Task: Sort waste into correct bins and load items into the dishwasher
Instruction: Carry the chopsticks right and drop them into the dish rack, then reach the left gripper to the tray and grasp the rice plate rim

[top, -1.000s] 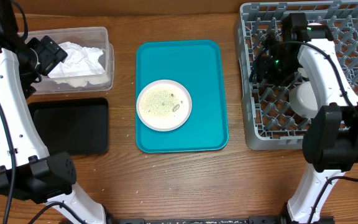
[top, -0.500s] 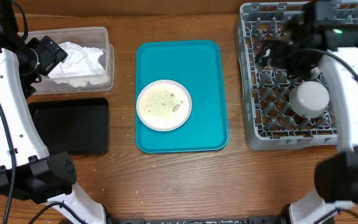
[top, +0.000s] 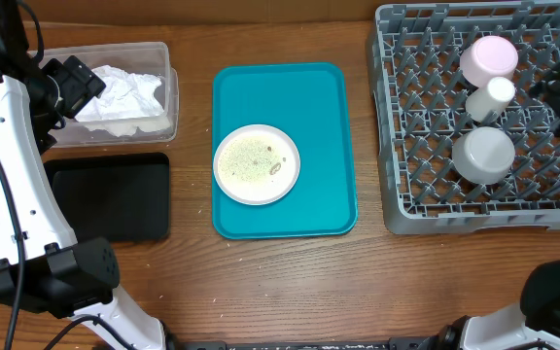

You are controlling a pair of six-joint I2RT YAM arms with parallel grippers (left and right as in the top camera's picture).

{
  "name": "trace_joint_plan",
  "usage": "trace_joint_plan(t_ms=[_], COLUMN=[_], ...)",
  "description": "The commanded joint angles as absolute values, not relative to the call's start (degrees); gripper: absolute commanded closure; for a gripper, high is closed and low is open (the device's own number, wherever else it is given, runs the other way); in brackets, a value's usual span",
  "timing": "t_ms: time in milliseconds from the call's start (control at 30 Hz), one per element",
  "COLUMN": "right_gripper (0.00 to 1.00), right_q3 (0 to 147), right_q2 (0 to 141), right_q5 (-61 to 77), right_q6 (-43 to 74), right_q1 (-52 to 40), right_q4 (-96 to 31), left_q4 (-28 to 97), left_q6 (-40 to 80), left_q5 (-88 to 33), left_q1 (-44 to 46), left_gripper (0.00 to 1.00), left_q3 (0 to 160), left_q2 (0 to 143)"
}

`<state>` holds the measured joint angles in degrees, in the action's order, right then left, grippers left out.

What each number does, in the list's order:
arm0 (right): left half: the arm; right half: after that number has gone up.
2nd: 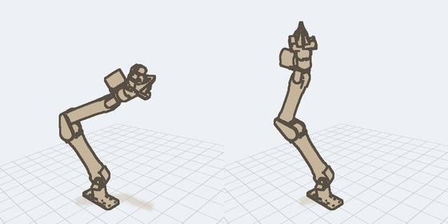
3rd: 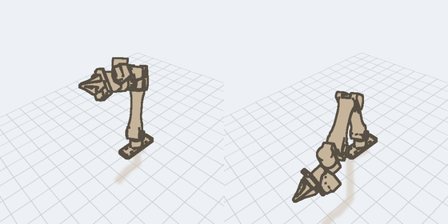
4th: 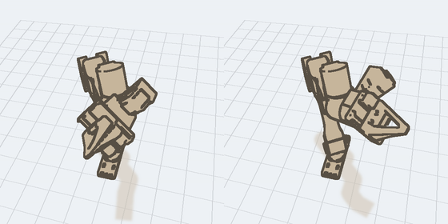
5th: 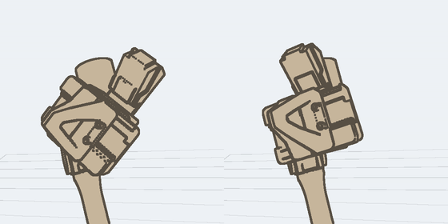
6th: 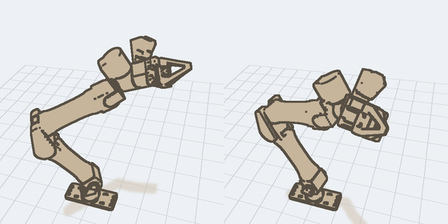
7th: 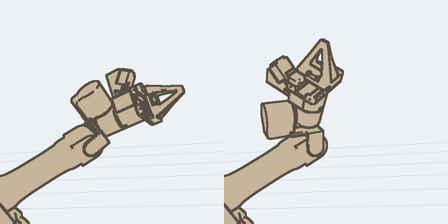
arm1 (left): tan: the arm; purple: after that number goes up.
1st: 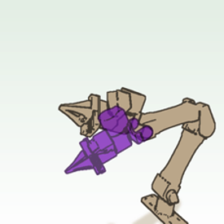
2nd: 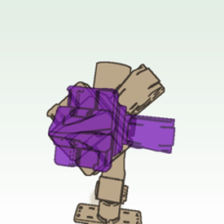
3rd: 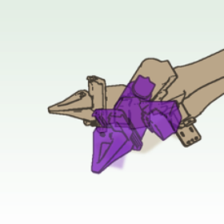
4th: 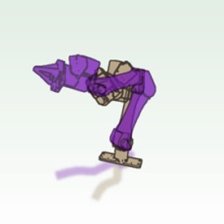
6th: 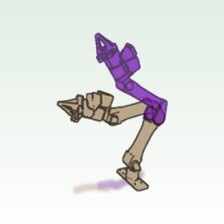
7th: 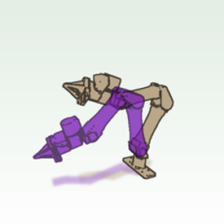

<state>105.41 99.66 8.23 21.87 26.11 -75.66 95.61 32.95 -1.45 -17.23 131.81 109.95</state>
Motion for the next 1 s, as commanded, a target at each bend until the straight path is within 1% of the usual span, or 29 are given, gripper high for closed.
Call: trace_joint_plan(t_ms=[0, 500, 567, 733, 833, 900, 967], right_gripper=[0.00, 0.00, 0.00, 0.00, 0.00, 0.00, 0.00], right_q3=[105.6, 105.6, 105.6, 105.6, 105.6, 105.6, 105.6], right_q2=[98.9, 98.9, 98.9, 98.9, 98.9, 98.9, 98.9], right_q5=[9.1, 9.1, 9.1, 9.1, 9.1, 9.1, 9.1], right_q6=[22.7, 22.7, 22.7, 22.7, 22.7, 22.7, 22.7], right_q1=[27.4, 27.8, 27.8, 27.8, 27.8, 27.8, 27.8], right_q4=[-75.2, -75.2, -75.2, -75.2, -75.2, -75.2, -75.2], left_q4=[95.6, 95.1, 94.5, 96.2, 96.7, 96.8, 96.8], left_q6=[33.6, 34.1, 37.5, 35.4, 27.9, 23.6, 22.6], left_q5=[-1.1, -1.4, -6.8, -20.7, -26.2, -26.0, -24.1], left_q1=[-17.2, -17.2, -17.2, -16.5, -11.8, -6.5, -1.9], left_gripper=[0.00, 0.00, 0.00, 0.00, 0.00, 0.01, 0.04], left_q3=[132.4, 132.4, 132.4, 132.4, 132.4, 132.2, 131.9], left_q2=[110.2, 110.3, 110.2, 110.3, 110.3, 110.3, 110.3])
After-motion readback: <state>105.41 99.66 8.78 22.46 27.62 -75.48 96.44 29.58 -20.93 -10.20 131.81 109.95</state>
